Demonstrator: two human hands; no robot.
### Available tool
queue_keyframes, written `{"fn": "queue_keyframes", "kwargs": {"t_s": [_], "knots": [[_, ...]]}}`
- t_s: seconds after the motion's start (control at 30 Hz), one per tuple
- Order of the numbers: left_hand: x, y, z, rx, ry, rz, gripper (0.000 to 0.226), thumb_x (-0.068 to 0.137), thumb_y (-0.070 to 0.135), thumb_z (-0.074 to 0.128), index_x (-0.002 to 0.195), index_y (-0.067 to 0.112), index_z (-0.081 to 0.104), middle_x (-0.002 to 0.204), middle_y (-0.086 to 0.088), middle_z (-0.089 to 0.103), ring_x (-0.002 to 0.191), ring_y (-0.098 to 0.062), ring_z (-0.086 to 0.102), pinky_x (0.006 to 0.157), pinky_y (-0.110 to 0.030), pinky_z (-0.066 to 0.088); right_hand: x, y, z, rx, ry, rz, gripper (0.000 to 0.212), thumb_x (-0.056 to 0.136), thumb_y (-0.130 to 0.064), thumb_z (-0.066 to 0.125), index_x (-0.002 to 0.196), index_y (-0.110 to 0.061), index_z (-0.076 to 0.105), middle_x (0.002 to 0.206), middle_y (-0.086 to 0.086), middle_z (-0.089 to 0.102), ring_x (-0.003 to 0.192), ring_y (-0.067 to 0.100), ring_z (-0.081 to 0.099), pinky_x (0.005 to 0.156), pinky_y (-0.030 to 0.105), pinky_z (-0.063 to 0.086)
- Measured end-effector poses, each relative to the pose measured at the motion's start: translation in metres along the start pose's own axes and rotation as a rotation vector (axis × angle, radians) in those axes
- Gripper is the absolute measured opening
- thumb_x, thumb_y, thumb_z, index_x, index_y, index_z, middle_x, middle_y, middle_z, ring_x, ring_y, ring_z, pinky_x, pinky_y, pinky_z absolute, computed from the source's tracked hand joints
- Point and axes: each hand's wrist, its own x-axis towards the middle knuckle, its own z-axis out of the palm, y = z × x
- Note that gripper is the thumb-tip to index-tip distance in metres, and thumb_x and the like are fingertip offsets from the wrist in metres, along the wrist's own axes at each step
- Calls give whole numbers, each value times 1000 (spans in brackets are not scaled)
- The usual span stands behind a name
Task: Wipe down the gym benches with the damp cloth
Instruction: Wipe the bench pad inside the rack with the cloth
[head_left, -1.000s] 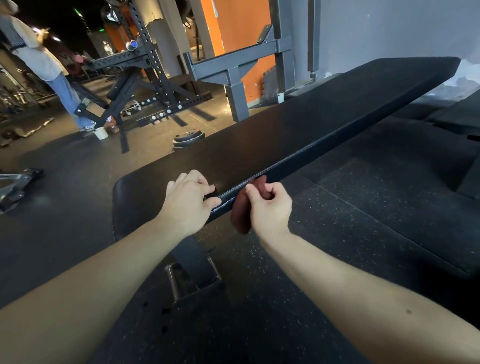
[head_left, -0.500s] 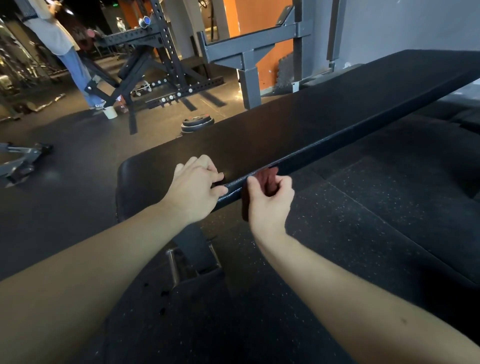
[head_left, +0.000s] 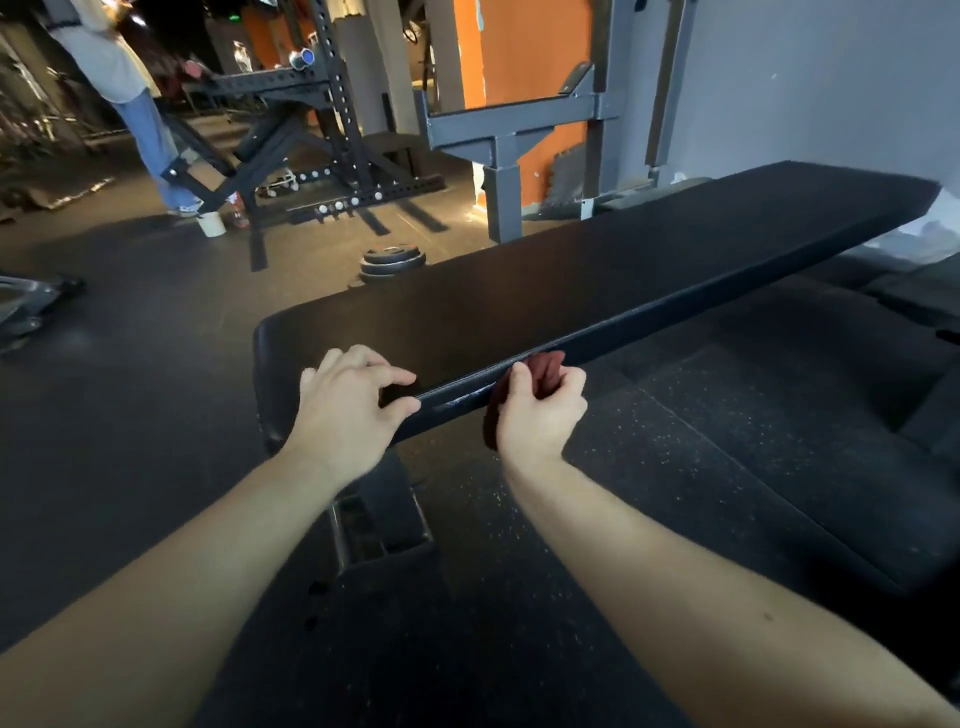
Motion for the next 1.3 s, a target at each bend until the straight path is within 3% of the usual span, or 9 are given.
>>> {"fn": "queue_keyframes", "kwargs": {"t_s": [0.07,0.2,0.33,0.47,0.63,0.87,1.0,1.17,1.3], "knots": [[-9,-7,-2,-15,44,-37,24,95,42,66,118,36,73,117,14,57,114,-13,42,104,-39,29,-24,7,14,-27,-15,28,16,100,-24,63,102,-19,48,120,5,46,88,11,59,80,25,51],[-21,-17,0,-91,129,-87,19,93,41,69,110,36,76,112,16,59,114,-14,42,98,-37,27,-43,19,19,-34,-108,19,16,93,-35,67,88,-36,52,111,9,61,90,26,70,84,47,62],[-28,-25,0,-104,144,-96,16,95,38,67,108,38,76,114,19,60,117,-13,40,95,-34,23,-19,19,2,-62,-137,-4,15,88,-29,76,88,-29,61,107,4,67,95,17,69,96,43,57],[-31,-35,-9,-111,125,-105,14,95,35,68,106,39,75,115,20,61,118,-12,40,96,-33,22,9,6,-8,55,60,-18,14,93,-20,73,96,-23,60,104,0,70,95,11,68,92,33,53],[-36,-47,-11,-147,121,-119,10,94,38,69,102,41,75,113,22,60,112,-11,43,99,-35,26,14,6,2,34,142,-65,14,93,-25,70,98,-23,56,118,10,62,98,16,65,99,40,53],[-30,-34,-1,-150,153,-118,16,89,45,73,103,38,76,110,20,57,114,-12,41,100,-35,26,-27,30,15,12,-114,-41,17,95,-27,69,91,-25,52,113,9,61,97,17,66,97,42,54],[-28,-32,1,-163,174,-121,15,89,43,73,103,38,77,108,19,57,113,-11,40,99,-33,24,26,8,-5,71,71,-39,23,90,-22,73,85,-24,51,109,12,66,90,18,67,92,41,56],[-32,-32,4,-151,186,-113,16,90,41,73,105,37,77,108,19,57,112,-11,38,95,-31,21,82,-20,-31,136,213,-19,21,95,-18,69,88,-20,50,92,-3,66,79,9,64,77,26,49],[-33,-30,8,-144,202,-119,14,91,41,72,104,37,77,108,20,56,114,-11,38,97,-31,21,56,-14,-13,87,217,-56,27,84,-30,69,79,-29,43,104,16,66,83,25,67,86,45,57]]}}
